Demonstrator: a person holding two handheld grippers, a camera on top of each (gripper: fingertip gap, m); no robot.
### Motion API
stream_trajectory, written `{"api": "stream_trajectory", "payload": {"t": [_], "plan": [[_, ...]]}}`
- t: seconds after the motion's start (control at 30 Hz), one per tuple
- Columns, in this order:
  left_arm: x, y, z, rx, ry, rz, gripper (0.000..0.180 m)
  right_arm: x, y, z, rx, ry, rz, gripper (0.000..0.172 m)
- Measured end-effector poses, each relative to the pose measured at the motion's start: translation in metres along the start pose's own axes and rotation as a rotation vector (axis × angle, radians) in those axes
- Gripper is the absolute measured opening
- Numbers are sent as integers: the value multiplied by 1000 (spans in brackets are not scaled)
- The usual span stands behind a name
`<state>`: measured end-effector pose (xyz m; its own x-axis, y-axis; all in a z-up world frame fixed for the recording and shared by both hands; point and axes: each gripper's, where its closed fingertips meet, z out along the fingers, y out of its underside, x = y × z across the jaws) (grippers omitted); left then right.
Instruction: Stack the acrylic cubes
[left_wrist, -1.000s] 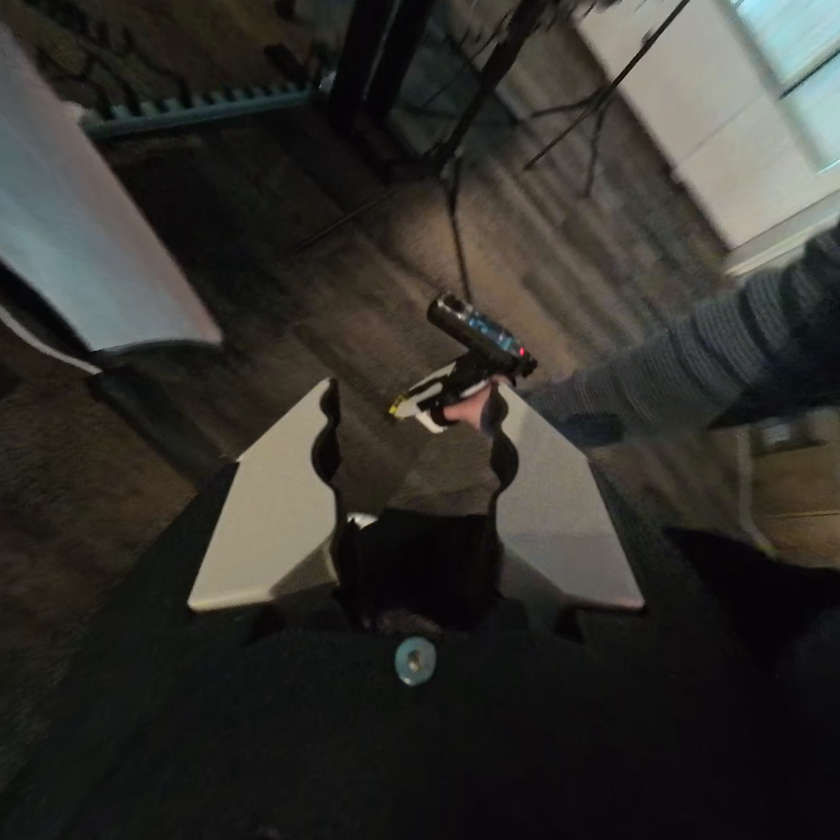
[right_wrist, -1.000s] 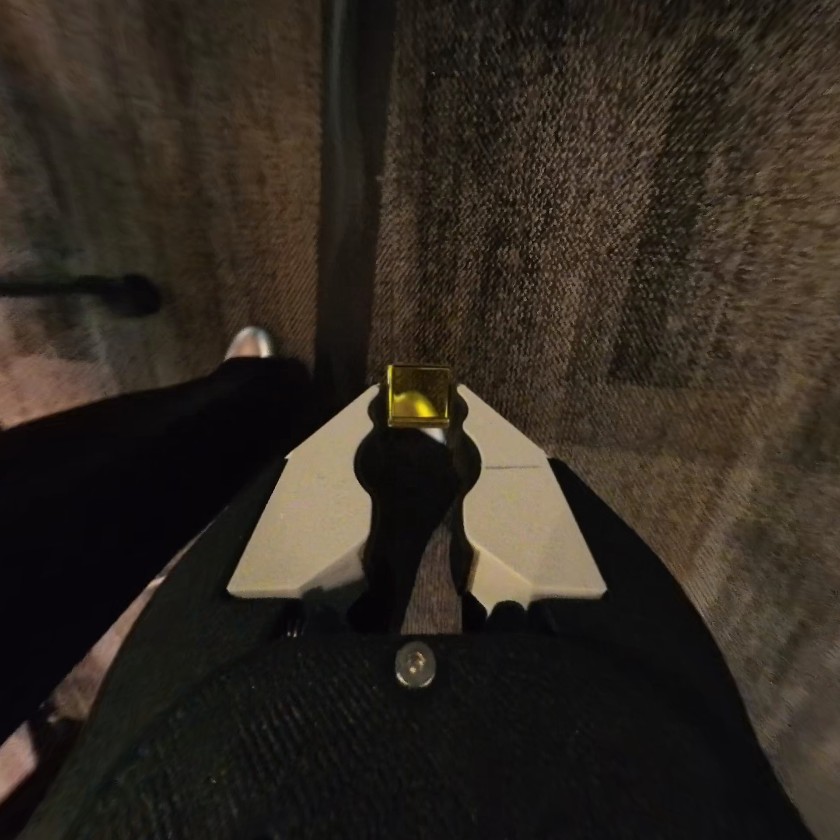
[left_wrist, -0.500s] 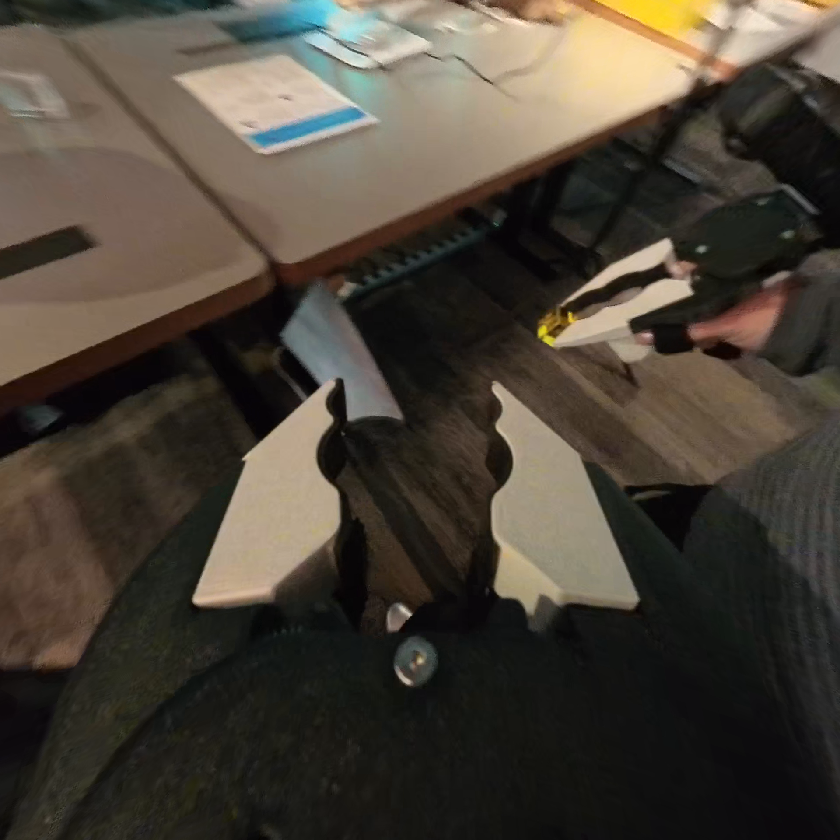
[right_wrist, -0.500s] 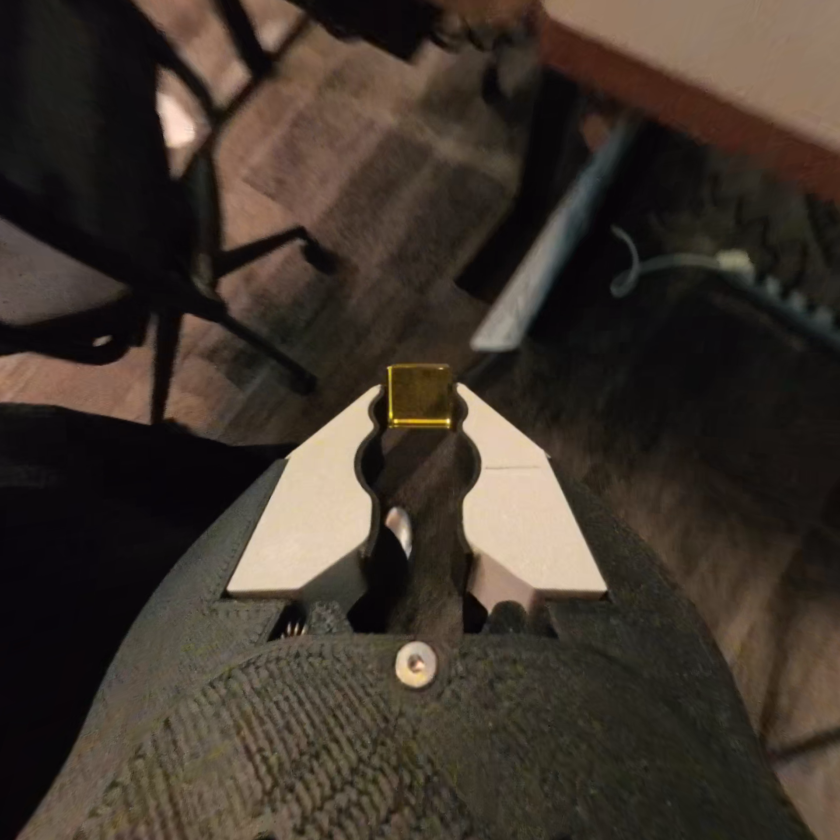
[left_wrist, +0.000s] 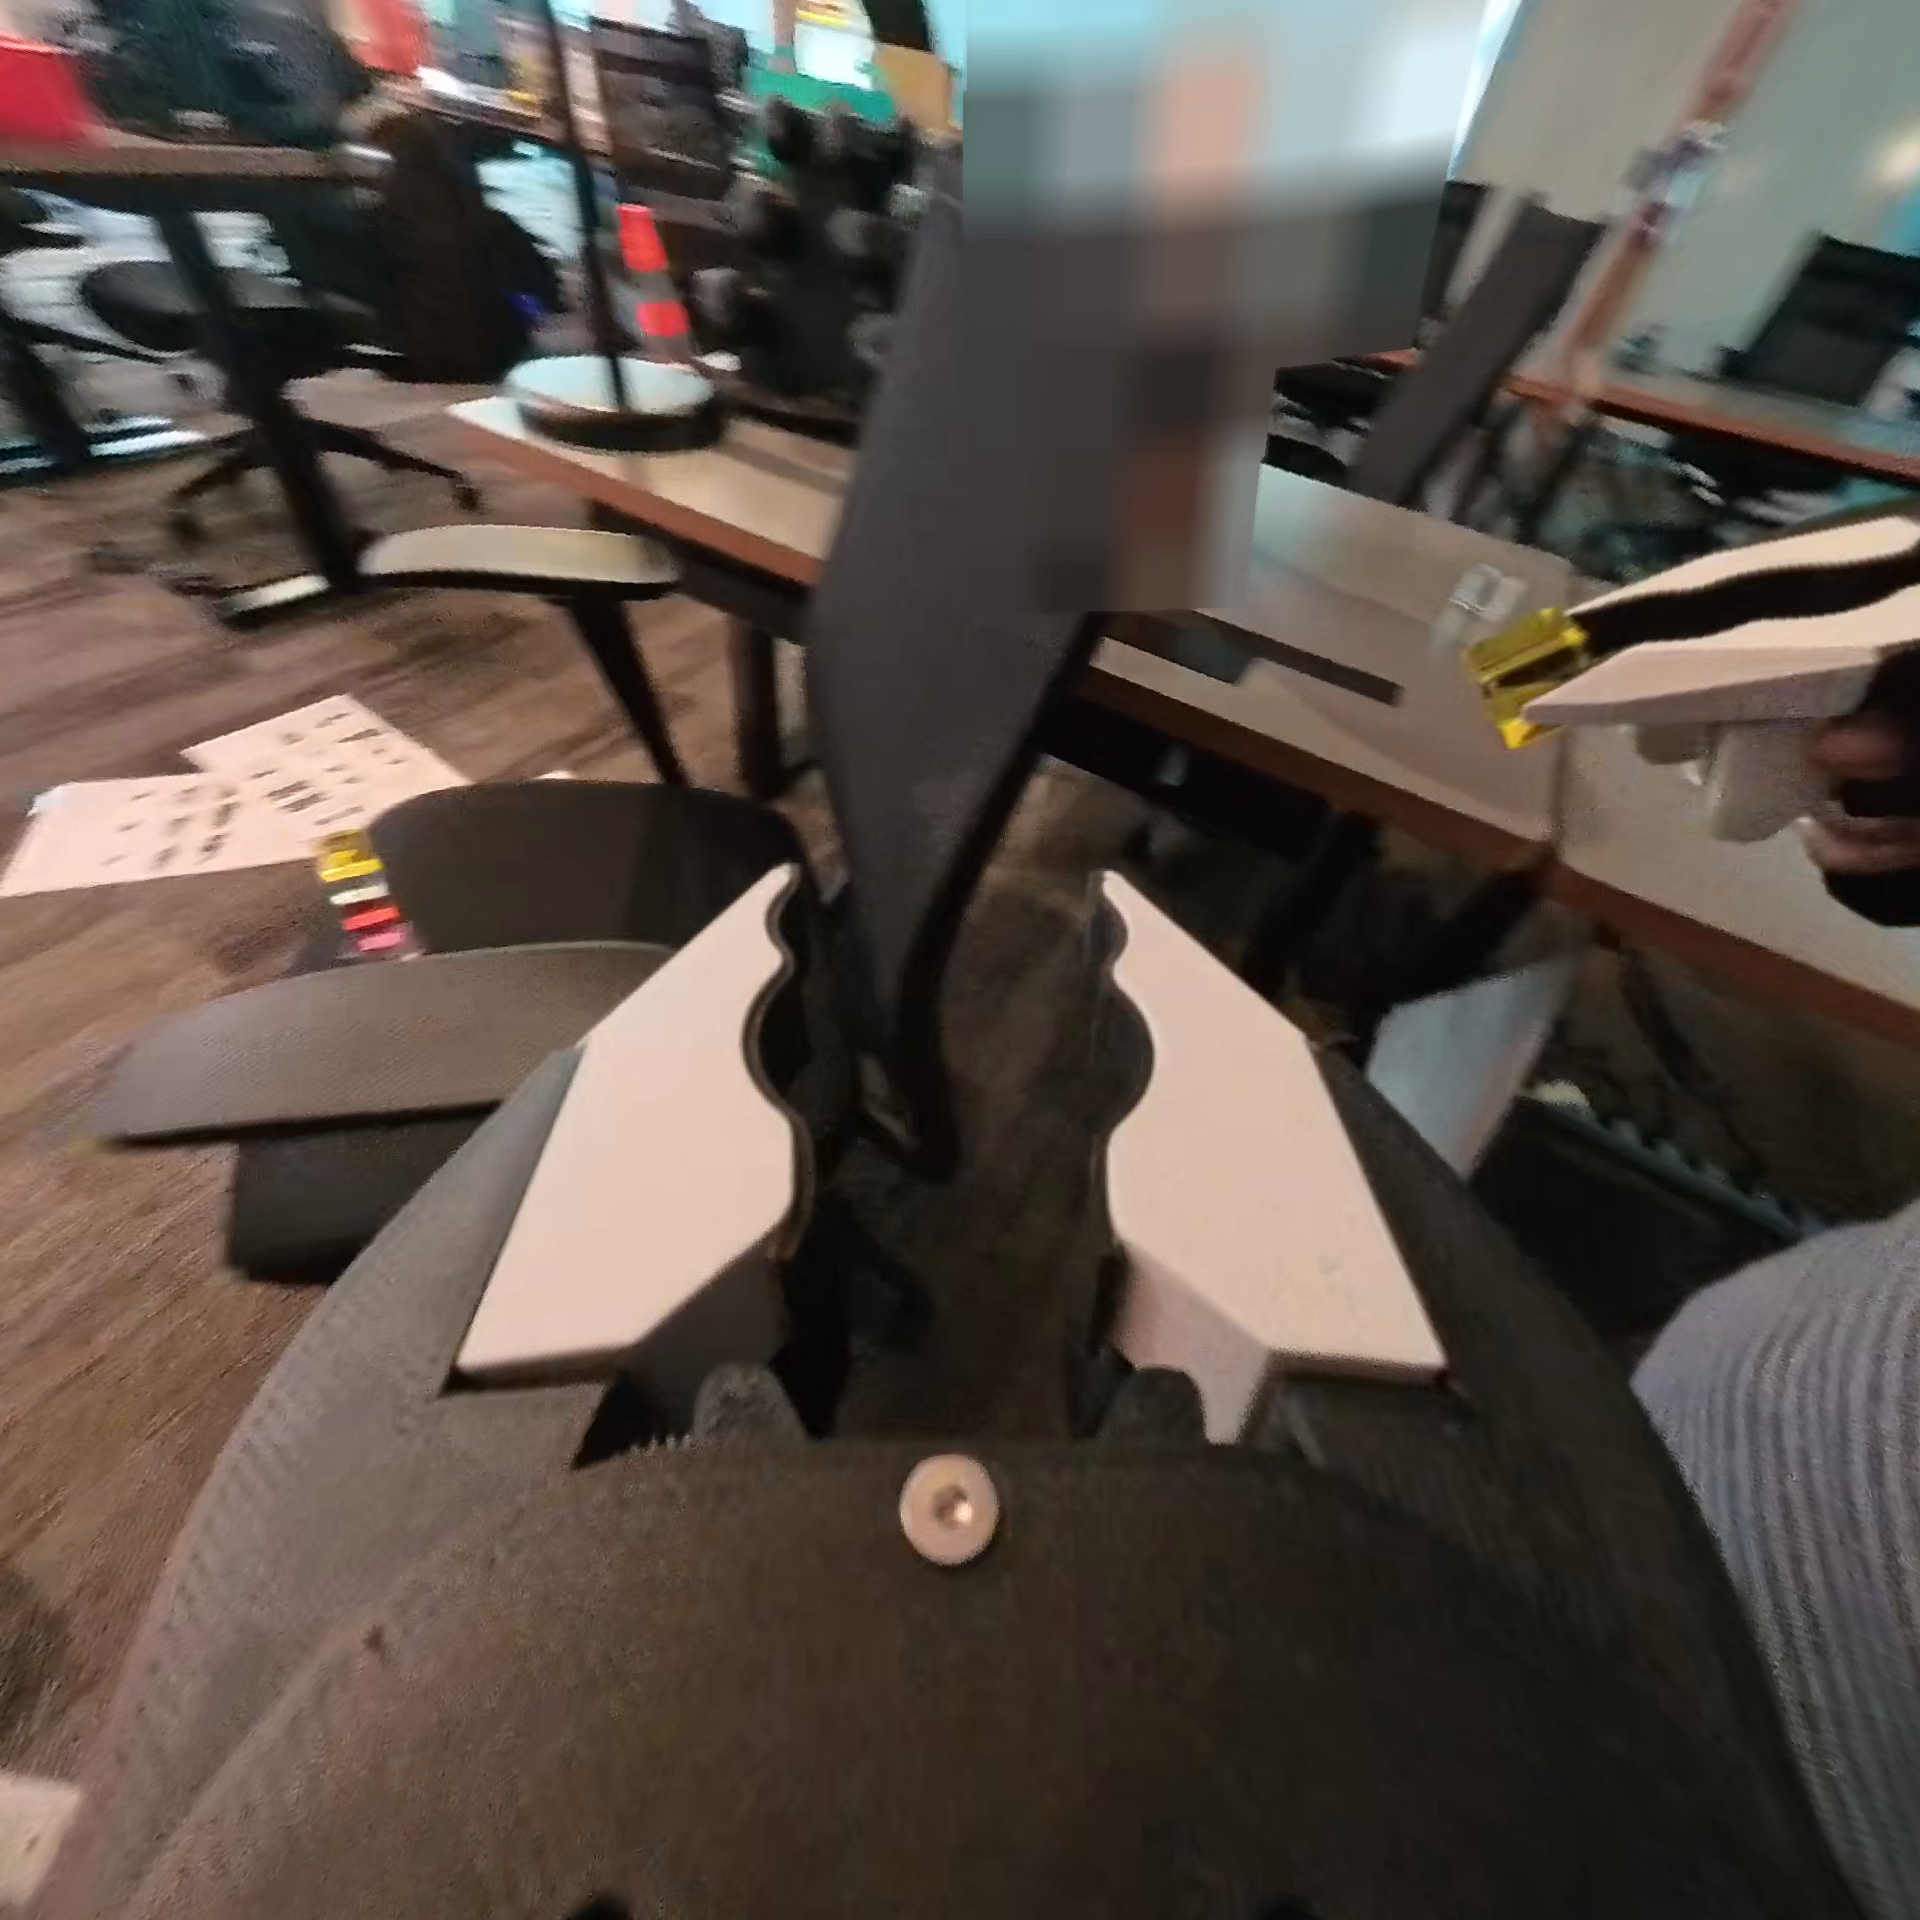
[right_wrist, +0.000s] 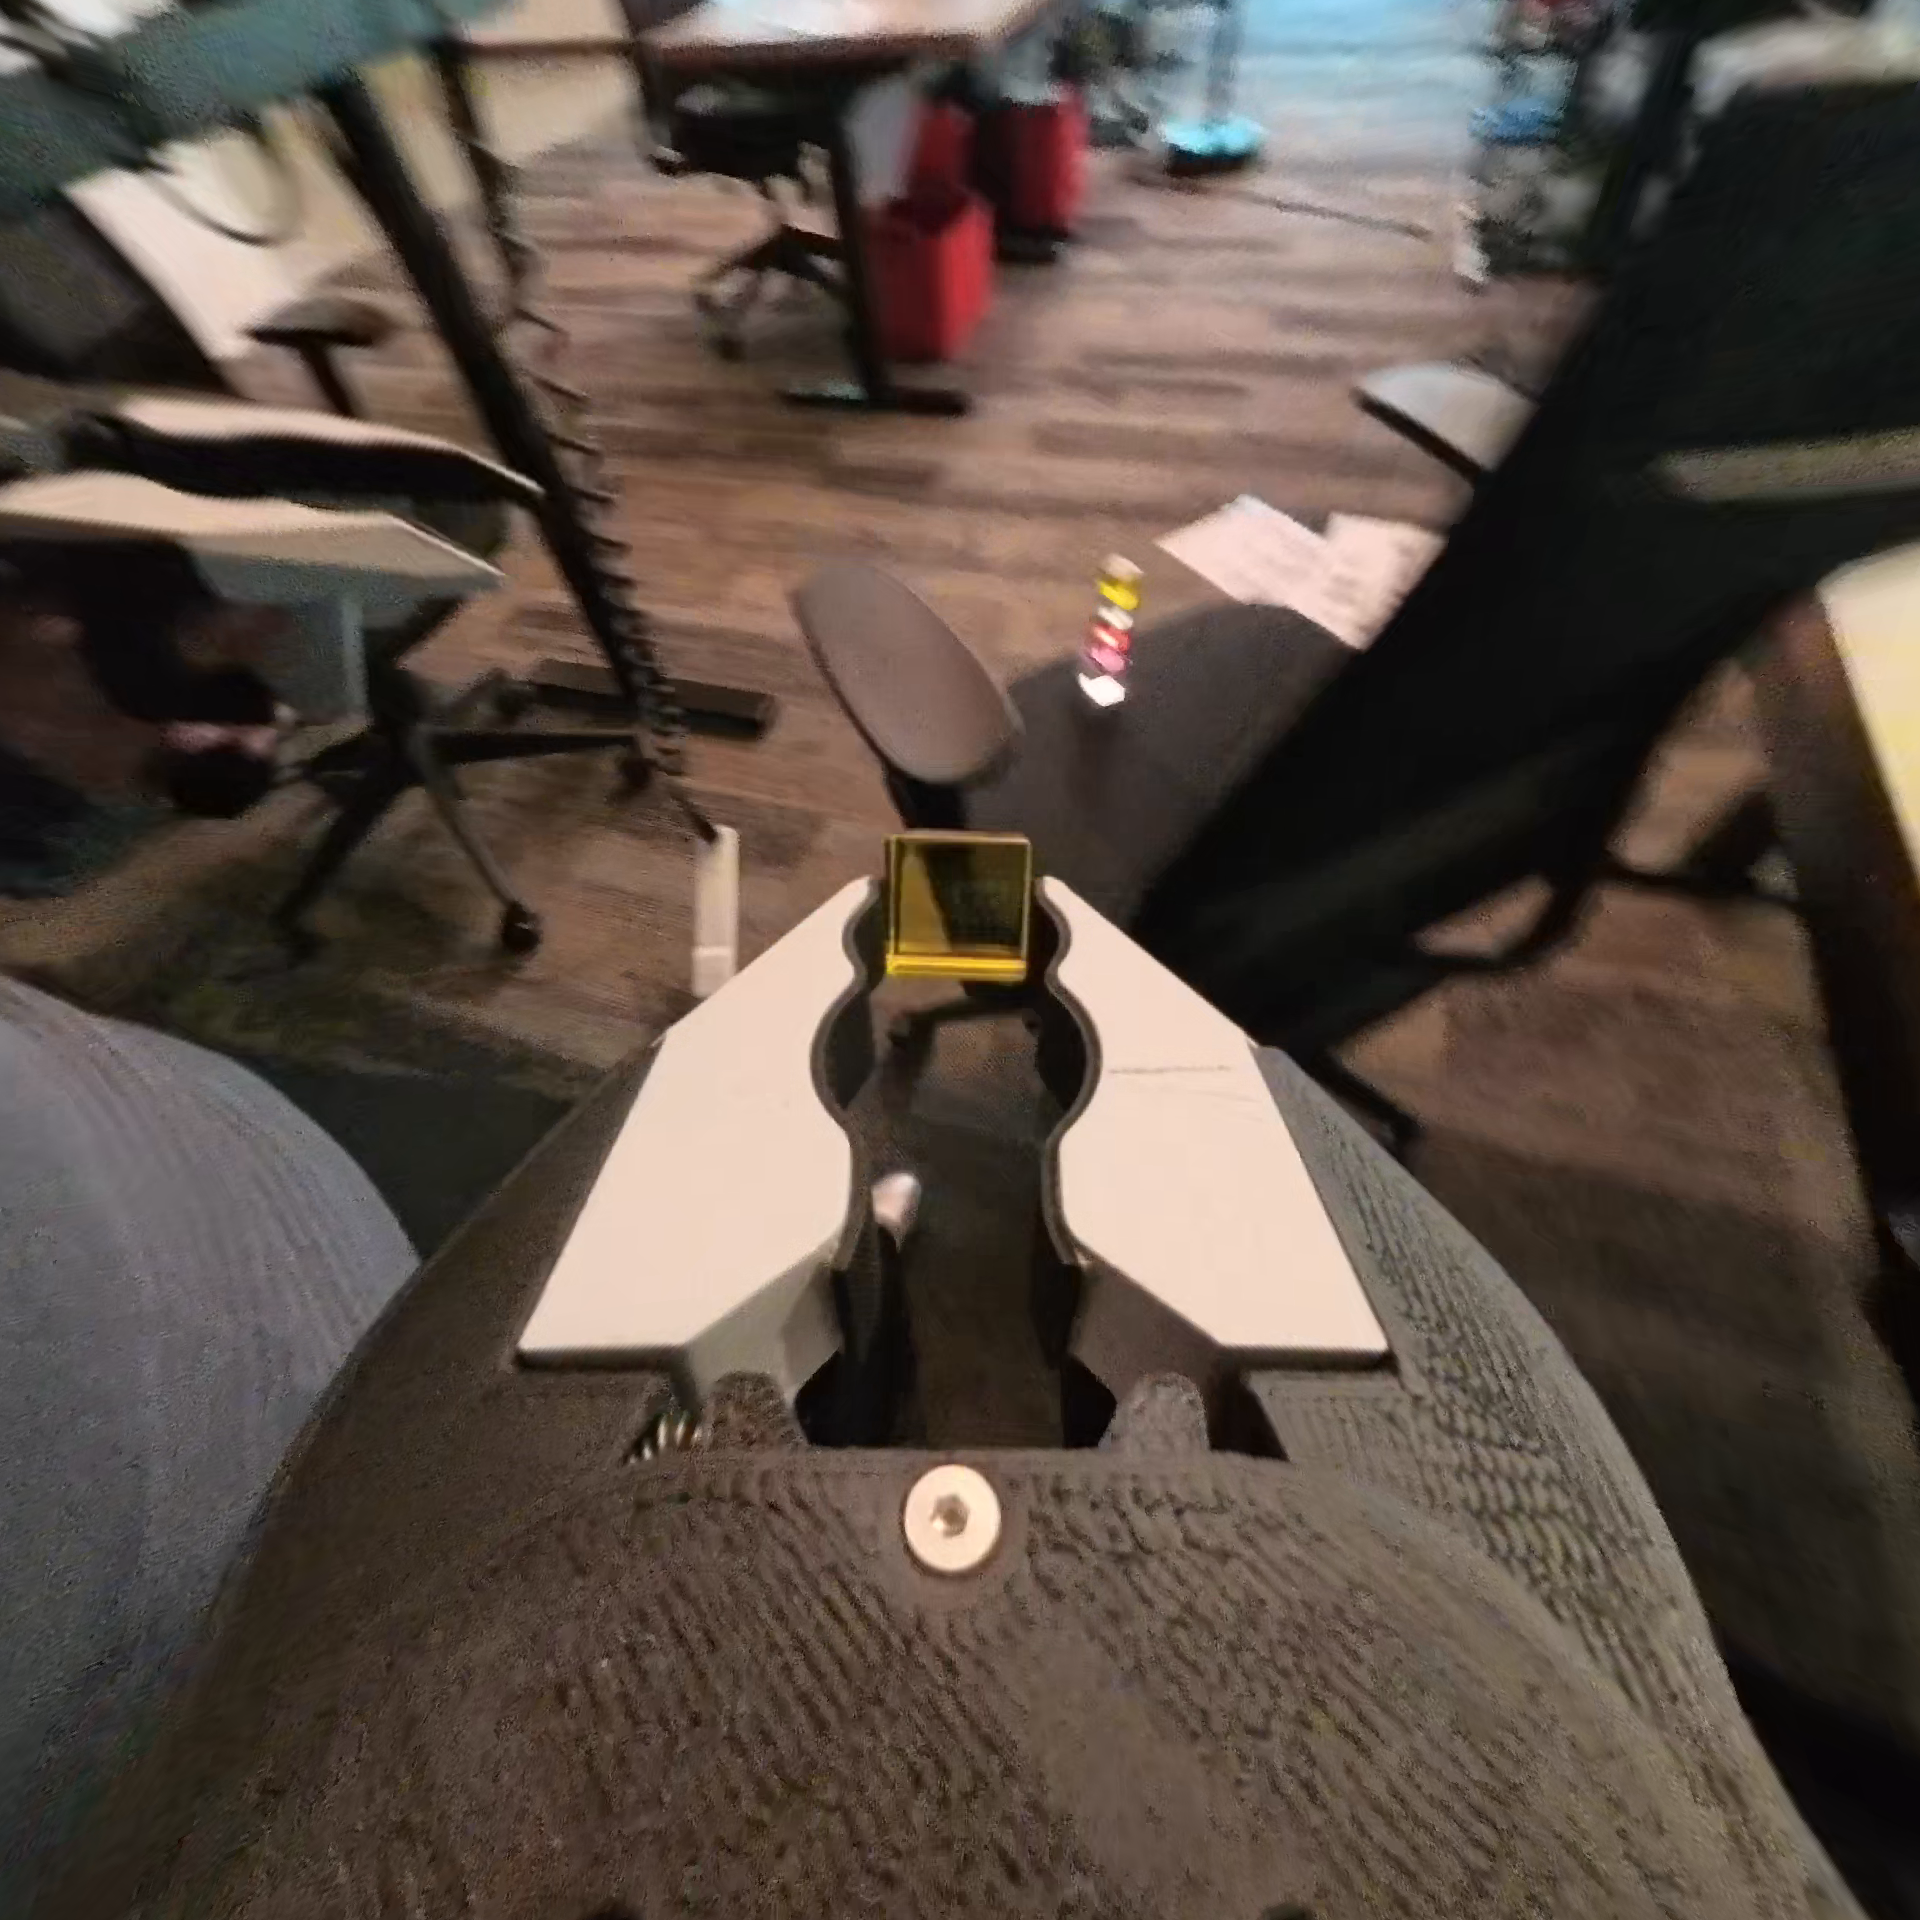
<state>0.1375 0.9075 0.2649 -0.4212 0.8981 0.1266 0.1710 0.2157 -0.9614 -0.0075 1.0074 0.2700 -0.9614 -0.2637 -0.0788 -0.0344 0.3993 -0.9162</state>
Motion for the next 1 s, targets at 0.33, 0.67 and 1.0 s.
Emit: {"api": "stream_trajectory", "payload": {"t": [0.33, 0.67, 1.0], "plan": [[-171, -26, -38, 17, -319, 38, 51, -39, -100, 180, 69, -229, -119, 26], [-314, -99, 12, 102, -271, 26, 54, 10, -157, 265, 96, -61, -77, 26], [-373, -154, 84, 219, -293, 64, 58, 71, -200, 318, 135, -36, -118, 26]]}}
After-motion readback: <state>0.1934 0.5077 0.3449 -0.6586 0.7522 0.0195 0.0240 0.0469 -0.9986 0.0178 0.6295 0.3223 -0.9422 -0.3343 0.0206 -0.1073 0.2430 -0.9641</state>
